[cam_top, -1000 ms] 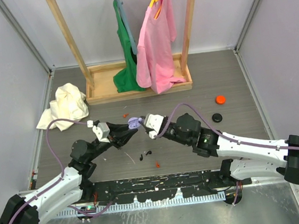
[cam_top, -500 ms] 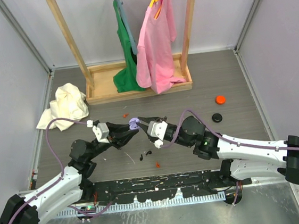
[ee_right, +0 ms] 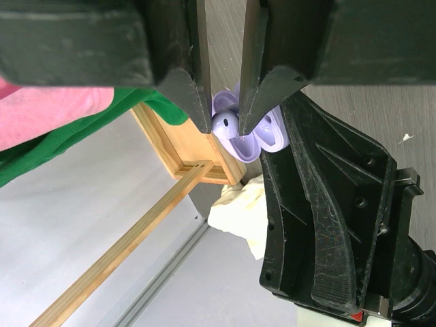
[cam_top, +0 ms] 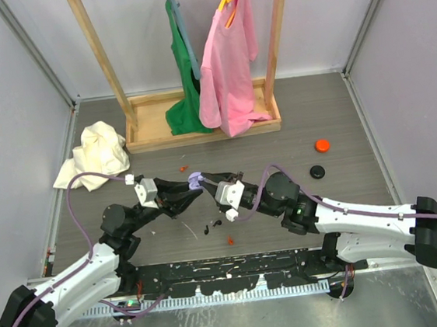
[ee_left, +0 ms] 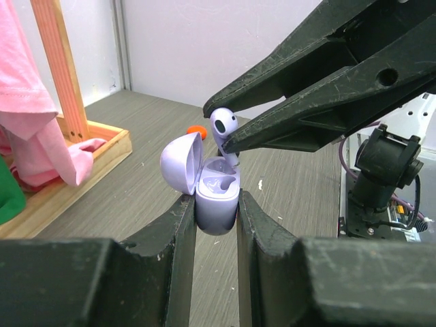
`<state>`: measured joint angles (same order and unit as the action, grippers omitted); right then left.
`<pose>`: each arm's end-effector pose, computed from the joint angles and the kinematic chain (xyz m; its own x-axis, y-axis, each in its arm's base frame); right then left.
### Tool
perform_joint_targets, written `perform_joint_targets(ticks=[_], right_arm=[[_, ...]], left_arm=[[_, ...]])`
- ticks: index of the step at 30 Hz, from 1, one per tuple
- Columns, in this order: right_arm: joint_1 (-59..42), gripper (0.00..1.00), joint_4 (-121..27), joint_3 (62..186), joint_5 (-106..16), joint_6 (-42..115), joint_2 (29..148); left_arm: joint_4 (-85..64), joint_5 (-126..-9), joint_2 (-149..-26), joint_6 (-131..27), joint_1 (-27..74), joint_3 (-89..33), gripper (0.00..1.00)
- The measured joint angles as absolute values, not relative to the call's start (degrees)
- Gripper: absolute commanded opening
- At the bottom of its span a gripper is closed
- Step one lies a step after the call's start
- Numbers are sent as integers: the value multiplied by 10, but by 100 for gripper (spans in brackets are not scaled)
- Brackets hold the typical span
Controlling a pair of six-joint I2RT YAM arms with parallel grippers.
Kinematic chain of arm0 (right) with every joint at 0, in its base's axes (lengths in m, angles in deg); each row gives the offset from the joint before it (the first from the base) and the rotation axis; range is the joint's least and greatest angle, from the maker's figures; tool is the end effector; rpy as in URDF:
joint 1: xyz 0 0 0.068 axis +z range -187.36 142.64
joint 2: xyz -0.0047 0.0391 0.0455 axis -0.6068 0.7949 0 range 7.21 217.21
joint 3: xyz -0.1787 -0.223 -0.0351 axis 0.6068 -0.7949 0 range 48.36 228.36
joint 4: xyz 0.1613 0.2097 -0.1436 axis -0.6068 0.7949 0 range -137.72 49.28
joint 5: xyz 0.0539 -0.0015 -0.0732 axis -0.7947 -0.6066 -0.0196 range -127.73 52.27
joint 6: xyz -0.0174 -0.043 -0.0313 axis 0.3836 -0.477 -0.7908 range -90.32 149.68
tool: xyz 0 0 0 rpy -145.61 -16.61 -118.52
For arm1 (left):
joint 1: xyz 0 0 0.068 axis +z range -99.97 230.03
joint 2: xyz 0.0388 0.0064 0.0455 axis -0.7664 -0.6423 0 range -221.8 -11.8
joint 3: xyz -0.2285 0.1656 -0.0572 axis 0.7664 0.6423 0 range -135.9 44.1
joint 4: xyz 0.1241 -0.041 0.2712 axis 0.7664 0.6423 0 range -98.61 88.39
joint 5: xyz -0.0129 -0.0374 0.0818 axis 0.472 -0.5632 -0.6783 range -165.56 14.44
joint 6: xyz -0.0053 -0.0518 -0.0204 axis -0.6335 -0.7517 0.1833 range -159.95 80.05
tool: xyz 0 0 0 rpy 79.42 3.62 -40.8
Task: Insert the wireless bluetooth earbuds into the charging case
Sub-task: Place the earbud in the charging case.
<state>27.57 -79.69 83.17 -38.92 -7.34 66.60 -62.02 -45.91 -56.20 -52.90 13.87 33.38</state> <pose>0.1158 0.2495 0.3038 0.5940 -0.1508 -0.7902 -0.6972 0.3935 -0.5992 0.1448 -0.1295 0.2362 0.0664 -0.2899 -0.9548 0.9272 0.3713 -0.0483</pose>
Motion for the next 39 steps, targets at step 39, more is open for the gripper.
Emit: perform_joint_targets(ticks=[39], right_arm=[[284, 30, -846, 804, -408, -76, 659]], left_arm=[[-628, -470, -557, -586, 136, 329, 0]])
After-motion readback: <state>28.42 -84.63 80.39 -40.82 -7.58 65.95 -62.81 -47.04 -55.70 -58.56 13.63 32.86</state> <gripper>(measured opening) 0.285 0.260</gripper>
